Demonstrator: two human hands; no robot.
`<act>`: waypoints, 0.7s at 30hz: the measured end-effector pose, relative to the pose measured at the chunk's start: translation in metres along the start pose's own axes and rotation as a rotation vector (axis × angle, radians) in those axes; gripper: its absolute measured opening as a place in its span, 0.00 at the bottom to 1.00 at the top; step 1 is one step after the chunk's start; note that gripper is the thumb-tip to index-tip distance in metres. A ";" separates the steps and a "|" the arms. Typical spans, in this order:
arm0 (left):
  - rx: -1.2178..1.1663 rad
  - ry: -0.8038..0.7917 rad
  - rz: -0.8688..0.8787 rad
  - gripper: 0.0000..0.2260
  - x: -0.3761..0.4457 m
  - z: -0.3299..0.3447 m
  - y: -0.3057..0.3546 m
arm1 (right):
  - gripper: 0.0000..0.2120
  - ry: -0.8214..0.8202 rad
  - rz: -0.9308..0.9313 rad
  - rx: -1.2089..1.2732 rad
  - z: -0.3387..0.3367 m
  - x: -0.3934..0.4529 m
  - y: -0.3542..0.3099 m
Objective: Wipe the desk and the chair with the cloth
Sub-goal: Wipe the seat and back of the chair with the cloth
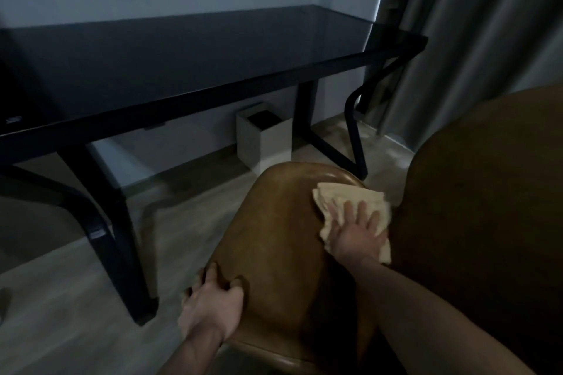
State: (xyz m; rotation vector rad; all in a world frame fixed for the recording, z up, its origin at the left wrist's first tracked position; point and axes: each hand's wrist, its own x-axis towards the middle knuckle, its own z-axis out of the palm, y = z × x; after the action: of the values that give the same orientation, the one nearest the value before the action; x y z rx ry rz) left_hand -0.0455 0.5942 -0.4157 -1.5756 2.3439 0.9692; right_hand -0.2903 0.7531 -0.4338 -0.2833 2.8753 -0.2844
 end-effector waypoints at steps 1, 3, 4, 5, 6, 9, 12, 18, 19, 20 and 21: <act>-0.003 0.000 0.004 0.35 0.000 0.000 0.001 | 0.31 0.015 0.028 0.030 -0.004 0.006 0.008; -0.008 -0.002 -0.003 0.35 0.002 0.000 0.002 | 0.31 0.029 0.066 0.067 -0.008 0.013 0.007; -0.006 -0.005 -0.009 0.35 0.003 0.000 0.003 | 0.31 0.028 0.087 0.081 -0.007 0.016 0.001; -0.004 -0.008 -0.014 0.35 0.005 -0.001 0.003 | 0.31 0.023 0.099 0.091 -0.006 0.018 -0.008; -0.005 -0.013 -0.013 0.35 0.006 0.000 0.003 | 0.31 0.021 0.098 0.089 -0.003 0.021 -0.017; 0.002 -0.004 0.020 0.35 0.008 0.004 0.001 | 0.29 0.036 0.069 0.064 0.006 0.032 -0.042; 0.010 0.014 0.020 0.34 0.008 0.005 0.001 | 0.30 0.031 0.020 0.032 0.013 0.039 -0.072; 0.012 0.027 0.012 0.34 0.008 0.005 0.003 | 0.38 -0.145 -0.413 -0.250 0.034 0.023 -0.164; 0.013 0.036 0.011 0.34 0.009 0.006 0.002 | 0.35 -0.173 -0.500 -0.279 0.038 0.017 -0.175; 0.012 0.043 0.010 0.35 0.009 0.007 0.001 | 0.32 -0.192 -0.563 -0.300 0.042 0.011 -0.181; 0.010 0.045 0.008 0.35 0.010 0.008 0.000 | 0.31 -0.196 -0.599 -0.312 0.045 0.005 -0.183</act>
State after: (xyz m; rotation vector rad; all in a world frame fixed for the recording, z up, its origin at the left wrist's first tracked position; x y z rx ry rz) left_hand -0.0517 0.5909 -0.4261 -1.6021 2.3820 0.9322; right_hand -0.2530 0.5685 -0.4385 -1.1604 2.5626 0.0956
